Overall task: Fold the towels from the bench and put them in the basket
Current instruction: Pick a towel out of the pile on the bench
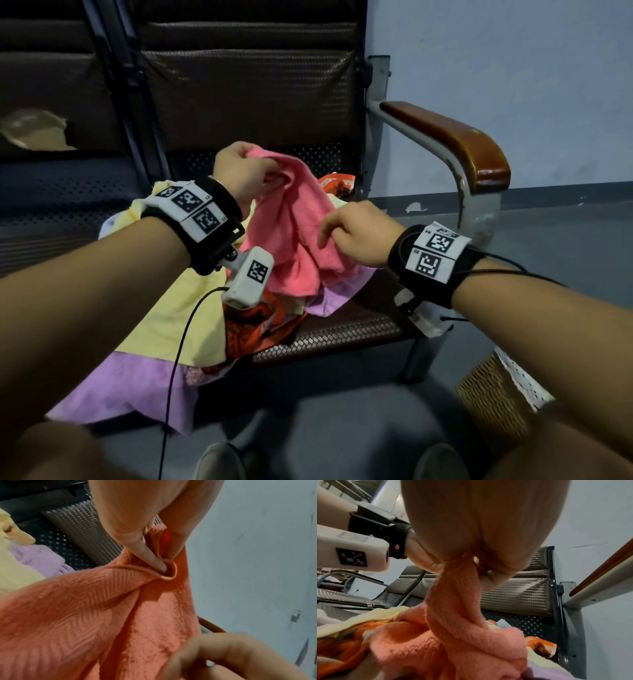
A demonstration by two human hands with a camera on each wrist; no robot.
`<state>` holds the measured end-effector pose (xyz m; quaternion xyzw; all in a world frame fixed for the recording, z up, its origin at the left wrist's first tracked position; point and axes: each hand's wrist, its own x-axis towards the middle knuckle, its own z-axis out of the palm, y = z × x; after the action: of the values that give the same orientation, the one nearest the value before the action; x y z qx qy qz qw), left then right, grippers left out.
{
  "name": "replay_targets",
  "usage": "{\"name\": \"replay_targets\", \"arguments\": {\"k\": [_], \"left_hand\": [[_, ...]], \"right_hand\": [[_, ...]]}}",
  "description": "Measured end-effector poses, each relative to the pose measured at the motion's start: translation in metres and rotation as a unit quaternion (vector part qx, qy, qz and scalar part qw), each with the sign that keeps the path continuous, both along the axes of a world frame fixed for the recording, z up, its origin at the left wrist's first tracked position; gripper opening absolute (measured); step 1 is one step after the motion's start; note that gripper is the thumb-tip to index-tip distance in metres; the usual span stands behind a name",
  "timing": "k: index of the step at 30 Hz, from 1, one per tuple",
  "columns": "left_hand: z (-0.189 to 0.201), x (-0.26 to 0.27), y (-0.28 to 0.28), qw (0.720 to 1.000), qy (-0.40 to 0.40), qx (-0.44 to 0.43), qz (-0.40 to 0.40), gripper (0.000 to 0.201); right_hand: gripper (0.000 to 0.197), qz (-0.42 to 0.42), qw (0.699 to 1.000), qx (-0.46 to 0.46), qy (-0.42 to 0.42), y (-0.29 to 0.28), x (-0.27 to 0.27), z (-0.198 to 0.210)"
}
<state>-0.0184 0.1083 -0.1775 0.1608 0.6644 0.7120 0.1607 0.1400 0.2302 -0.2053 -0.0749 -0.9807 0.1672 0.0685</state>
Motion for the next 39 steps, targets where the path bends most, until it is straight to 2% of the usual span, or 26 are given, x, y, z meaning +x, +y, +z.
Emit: {"name": "replay_targets", "arguments": {"k": [2, 4, 6, 8, 11, 14, 17, 20, 22, 24, 26, 28, 30, 32, 35, 39], "left_hand": [[0.001, 0.01, 0.001, 1.0, -0.007, 0.001, -0.004, 0.025], [0.004, 0.019, 0.004, 0.999, -0.026, 0.011, -0.026, 0.017], [0.009, 0.027, 0.007, 0.997, -0.037, -0.012, -0.063, 0.005], [0.011, 0.032, 0.008, 0.995, -0.034, -0.045, -0.086, 0.01], [0.013, 0.031, 0.008, 0.991, 0.027, -0.096, -0.092, 0.017], [0.011, 0.028, 0.003, 0.989, 0.056, -0.078, -0.115, 0.023], [0.005, 0.023, 0.0, 0.99, 0.084, -0.047, -0.102, 0.033], [0.0, 0.014, -0.005, 0.991, 0.096, -0.033, -0.083, 0.037], [-0.004, 0.009, -0.009, 0.985, 0.14, -0.079, -0.064, 0.039], [-0.007, 0.004, -0.01, 0.965, 0.207, -0.158, -0.014, 0.037], [-0.006, -0.002, -0.012, 0.947, 0.247, -0.197, 0.051, 0.031], [-0.006, -0.007, -0.014, 0.948, 0.24, -0.188, 0.087, 0.03], [-0.008, -0.008, -0.015, 0.962, 0.205, -0.168, 0.07, 0.031], [-0.012, -0.008, -0.014, 0.98, 0.146, -0.128, 0.036, 0.03], [-0.013, -0.006, -0.012, 0.991, 0.098, -0.088, 0.015, 0.037], [-0.02, -0.019, -0.016, 0.989, 0.094, -0.109, 0.044, 0.04]], "right_hand": [[0.032, -0.031, 0.999, -0.01, -0.017, -0.006, -0.003, -0.004], [0.028, -0.053, 0.998, -0.041, 0.006, -0.012, -0.01, -0.006], [0.041, -0.083, 0.992, -0.089, 0.036, -0.016, -0.019, -0.006], [0.049, -0.125, 0.983, -0.122, 0.062, -0.018, -0.028, -0.005], [0.042, -0.162, 0.973, -0.139, 0.09, -0.014, -0.037, -0.007], [0.041, -0.177, 0.965, -0.157, 0.113, -0.006, -0.039, -0.009], [0.036, -0.171, 0.962, -0.154, 0.147, -0.002, -0.04, -0.013], [0.032, -0.188, 0.939, -0.215, 0.194, 0.003, -0.042, -0.011], [0.034, -0.205, 0.925, -0.236, 0.215, 0.006, -0.043, -0.008], [0.035, -0.194, 0.928, -0.23, 0.22, 0.005, -0.042, -0.007], [0.039, -0.151, 0.945, -0.194, 0.214, 0.001, -0.039, -0.009], [0.038, -0.092, 0.976, -0.099, 0.171, 0.001, -0.035, -0.013], [0.031, -0.061, 0.993, -0.001, 0.099, 0.004, -0.033, -0.017], [0.023, -0.07, 0.996, 0.042, 0.036, 0.008, -0.03, -0.023], [0.026, -0.107, 0.994, 0.022, -0.023, 0.012, -0.024, -0.028], [0.029, -0.126, 0.991, -0.041, 0.003, 0.018, -0.023, -0.023]]}}
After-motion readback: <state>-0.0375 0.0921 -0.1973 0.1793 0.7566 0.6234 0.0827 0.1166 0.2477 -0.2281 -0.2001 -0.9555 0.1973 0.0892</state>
